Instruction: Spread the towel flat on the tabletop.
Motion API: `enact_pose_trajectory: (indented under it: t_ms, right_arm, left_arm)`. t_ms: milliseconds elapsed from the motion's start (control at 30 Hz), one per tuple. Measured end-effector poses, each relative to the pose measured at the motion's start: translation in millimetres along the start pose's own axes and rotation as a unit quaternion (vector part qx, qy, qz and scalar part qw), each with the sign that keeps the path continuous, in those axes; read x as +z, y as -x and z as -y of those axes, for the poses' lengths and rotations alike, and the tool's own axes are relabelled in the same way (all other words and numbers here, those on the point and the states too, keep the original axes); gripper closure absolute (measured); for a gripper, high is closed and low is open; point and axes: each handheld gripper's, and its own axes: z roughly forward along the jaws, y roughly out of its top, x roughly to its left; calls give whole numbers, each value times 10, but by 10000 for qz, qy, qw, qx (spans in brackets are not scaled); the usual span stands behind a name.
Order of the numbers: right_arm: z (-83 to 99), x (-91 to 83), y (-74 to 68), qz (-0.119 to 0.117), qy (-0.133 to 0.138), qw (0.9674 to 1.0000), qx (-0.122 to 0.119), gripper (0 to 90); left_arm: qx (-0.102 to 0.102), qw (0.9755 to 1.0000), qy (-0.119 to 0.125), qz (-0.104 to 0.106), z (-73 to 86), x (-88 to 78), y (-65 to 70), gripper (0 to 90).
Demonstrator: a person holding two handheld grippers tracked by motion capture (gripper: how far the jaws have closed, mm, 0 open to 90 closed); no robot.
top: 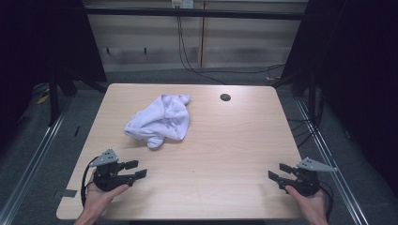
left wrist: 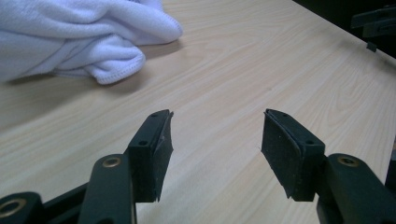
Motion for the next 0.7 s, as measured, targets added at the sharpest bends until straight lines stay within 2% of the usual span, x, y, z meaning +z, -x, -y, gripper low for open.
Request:
enact_pose_trajectory:
  t_ms: [100, 167, 200, 300, 367, 400, 433, 467, 500, 567, 600, 633, 667, 700]
  right_arm:
    - [-5, -36, -36, -20, 57, 10000, 33, 369]
    - [-12, -59, -85, -64, 108, 9999, 49, 373]
    - [-29, -41, -141, -162, 127, 9998, 36, 374]
    - [-51, 8, -207, -273, 110, 9996, 3, 372]
    - [-87, 112, -311, -389, 14, 9992, -94, 366]
    - [-87, 112, -311, -389, 14, 9992, -94, 366]
    - [-94, 149, -339, -402, -42, 9991, -118, 362]
    - [-108, 226, -385, -455, -112, 9988, -160, 355]
    - [-122, 261, -403, -461, -127, 9987, -180, 353]
    - [-142, 290, -416, -477, -118, 9986, -191, 349]
    - [-202, 339, -446, -543, -45, 9984, -156, 344]
    - [-239, 360, -472, -582, 19, 9981, -191, 341]
    - [-278, 385, -500, -643, 50, 9976, -238, 337]
    - [-278, 385, -500, -643, 50, 9976, -238, 337]
  left_arm:
    - [7, 10000, 25, -5, -33, 24, -21, 444]
    - [-102, 9999, 34, -86, -59, 44, -67, 445]
    - [1, 9999, 1, -159, -92, 59, -113, 488]
    - [19, 9999, 59, -161, -141, 48, -167, 555]
    - [109, 9994, 249, -219, -258, 5, -251, 599]
    - [109, 9994, 249, -219, -258, 5, -251, 645]
    - [205, 9991, 280, -262, -309, -3, -280, 645]
    - [289, 9987, 221, -348, -440, 15, -371, 655]
    - [300, 9984, 269, -406, -506, 29, -419, 659]
    - [328, 9979, 308, -475, -570, 41, -465, 660]
    - [354, 9978, 315, -472, -693, 83, -564, 633]
    - [340, 9981, 266, -439, -748, 109, -625, 604]
    - [207, 9987, 268, -390, -787, 141, -692, 569]
    - [207, 9987, 268, -390, -787, 141, -692, 503]
